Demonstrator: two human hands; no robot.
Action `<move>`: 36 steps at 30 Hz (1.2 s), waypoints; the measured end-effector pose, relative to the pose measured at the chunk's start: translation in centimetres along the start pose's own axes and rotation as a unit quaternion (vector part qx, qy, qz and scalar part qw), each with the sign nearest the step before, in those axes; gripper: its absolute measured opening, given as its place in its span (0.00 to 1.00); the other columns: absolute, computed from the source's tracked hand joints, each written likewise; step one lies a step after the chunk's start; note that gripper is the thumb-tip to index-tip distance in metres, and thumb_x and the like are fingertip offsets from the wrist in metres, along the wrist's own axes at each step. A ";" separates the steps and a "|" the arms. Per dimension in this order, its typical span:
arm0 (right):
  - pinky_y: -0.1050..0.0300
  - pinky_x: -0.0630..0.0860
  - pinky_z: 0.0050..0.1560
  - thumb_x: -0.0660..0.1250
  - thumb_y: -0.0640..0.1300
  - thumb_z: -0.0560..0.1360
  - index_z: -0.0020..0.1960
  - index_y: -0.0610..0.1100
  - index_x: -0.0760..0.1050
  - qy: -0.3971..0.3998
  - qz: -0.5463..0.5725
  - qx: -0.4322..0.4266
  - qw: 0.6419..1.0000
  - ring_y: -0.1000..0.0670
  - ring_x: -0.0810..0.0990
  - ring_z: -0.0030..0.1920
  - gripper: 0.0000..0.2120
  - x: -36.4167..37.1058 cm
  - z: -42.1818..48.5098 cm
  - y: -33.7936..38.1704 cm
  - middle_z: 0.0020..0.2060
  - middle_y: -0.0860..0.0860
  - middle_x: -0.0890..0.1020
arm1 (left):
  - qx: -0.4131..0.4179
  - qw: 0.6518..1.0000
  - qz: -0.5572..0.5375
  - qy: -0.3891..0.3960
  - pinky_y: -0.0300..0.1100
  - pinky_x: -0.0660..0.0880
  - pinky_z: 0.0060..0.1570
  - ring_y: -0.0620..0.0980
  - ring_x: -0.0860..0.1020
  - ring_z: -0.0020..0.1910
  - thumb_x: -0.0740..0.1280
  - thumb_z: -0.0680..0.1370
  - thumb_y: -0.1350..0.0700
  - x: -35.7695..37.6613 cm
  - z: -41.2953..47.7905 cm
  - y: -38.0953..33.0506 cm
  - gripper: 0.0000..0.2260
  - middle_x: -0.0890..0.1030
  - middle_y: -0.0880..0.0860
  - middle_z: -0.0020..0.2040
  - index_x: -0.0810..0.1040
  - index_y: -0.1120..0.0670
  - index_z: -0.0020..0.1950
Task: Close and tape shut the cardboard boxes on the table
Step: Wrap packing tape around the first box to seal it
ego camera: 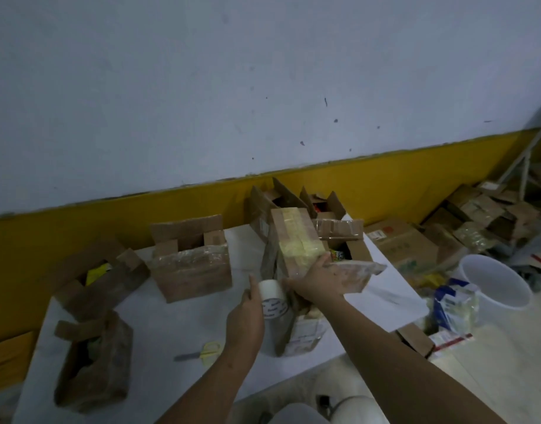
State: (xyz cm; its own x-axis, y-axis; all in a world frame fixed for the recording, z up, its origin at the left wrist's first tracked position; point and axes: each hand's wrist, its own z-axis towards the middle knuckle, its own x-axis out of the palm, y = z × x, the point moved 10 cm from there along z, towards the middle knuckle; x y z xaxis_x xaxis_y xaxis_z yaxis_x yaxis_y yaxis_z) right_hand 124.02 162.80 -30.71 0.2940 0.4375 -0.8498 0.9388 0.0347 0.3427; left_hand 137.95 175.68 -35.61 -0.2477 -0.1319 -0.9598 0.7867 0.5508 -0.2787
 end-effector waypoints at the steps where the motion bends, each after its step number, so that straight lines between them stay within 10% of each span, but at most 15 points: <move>1: 0.35 0.59 0.71 0.70 0.72 0.64 0.78 0.43 0.32 -0.005 0.007 -0.003 1.000 0.33 0.55 0.75 0.65 -0.5 -0.3 0.0 0.77 0.37 0.52 | -0.005 1.000 -0.008 0.002 0.43 0.76 0.47 0.52 0.79 0.54 0.56 0.83 0.56 -0.3 0.0 0.2 0.31 0.75 0.56 0.67 0.41 0.55 0.80; 8: 0.54 0.80 0.39 0.79 0.57 0.64 0.72 0.41 0.62 0.100 0.376 -0.007 0.921 0.45 0.79 0.51 0.45 -4.8 -0.8 -0.4 0.57 0.44 0.77 | -0.082 0.888 -0.451 -0.030 0.43 0.75 0.50 0.53 0.78 0.57 0.62 0.81 0.48 -5.7 0.5 -1.7 0.11 0.80 0.53 0.60 0.73 0.49 0.62; 11: 0.46 0.83 0.47 0.78 0.49 0.67 0.64 0.41 0.71 0.114 0.462 -0.065 0.877 0.42 0.84 0.49 0.30 -8.3 -1.6 1.1 0.52 0.41 0.83 | -0.125 0.843 -0.523 0.008 0.44 0.73 0.54 0.53 0.75 0.55 0.64 0.80 0.45 -9.0 1.8 -4.5 0.15 0.77 0.51 0.57 0.70 0.49 0.65; 15: 0.49 0.83 0.42 0.77 0.52 0.69 0.63 0.40 0.73 0.107 0.476 -0.098 0.867 0.42 0.86 0.47 0.28 -13.6 -1.8 1.6 0.52 0.41 0.84 | -0.013 0.959 -0.269 -0.086 0.46 0.77 0.48 0.54 0.79 0.51 0.64 0.81 0.49 -18.0 3.9 -4.4 0.11 0.81 0.55 0.55 0.74 0.52 0.61; 18: 0.54 0.81 0.34 0.68 0.55 0.75 0.58 0.38 0.77 0.133 0.467 -0.092 0.869 0.44 0.86 0.39 0.22 -17.0 -2.3 0.5 0.42 0.42 0.86 | -0.008 0.982 -0.054 -0.181 0.50 0.74 0.43 0.61 0.80 0.53 0.63 0.81 0.55 -23.7 5.1 0.1 0.11 0.81 0.58 0.56 0.73 0.55 0.62; 26: 0.44 0.80 0.51 0.81 0.58 0.54 0.66 0.42 0.76 0.148 0.570 -0.109 0.801 0.39 0.81 0.58 0.44 -20.2 -3.0 -1.0 0.59 0.39 0.81 | -0.102 0.944 -0.233 -0.208 0.49 0.74 0.39 0.63 0.79 0.48 0.60 0.81 0.56 -24.3 7.3 11.1 0.12 0.81 0.61 0.54 0.73 0.55 0.64; 32: 0.49 0.81 0.46 0.64 0.55 0.76 0.63 0.41 0.78 0.201 0.624 -0.151 0.740 0.43 0.84 0.47 0.23 -18.5 -5.1 1.6 0.55 0.39 0.83 | -0.168 0.536 -0.821 0.105 0.65 0.74 0.60 0.62 0.79 0.60 0.62 0.80 0.45 -16.9 5.7 5.0 0.17 0.81 0.61 0.60 0.78 0.54 0.61; 36: 0.47 0.82 0.45 0.62 0.57 0.76 0.63 0.42 0.77 0.233 0.652 -0.100 0.715 0.41 0.83 0.45 0.23 -14.4 -4.7 1.7 0.53 0.38 0.83 | -0.138 0.474 -0.865 0.087 0.64 0.73 0.60 0.63 0.77 0.61 0.59 0.80 0.39 -16.9 4.6 3.8 0.20 0.82 0.60 0.59 0.79 0.48 0.64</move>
State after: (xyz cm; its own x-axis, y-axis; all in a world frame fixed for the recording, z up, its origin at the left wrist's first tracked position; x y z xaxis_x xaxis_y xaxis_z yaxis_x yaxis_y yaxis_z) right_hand 120.58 160.82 -16.03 0.7603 0.4648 0.4537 -0.1372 -0.5678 0.8117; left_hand 147.69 176.22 -20.62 -0.4489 -0.5259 0.7225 -0.7781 -0.1676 -0.6054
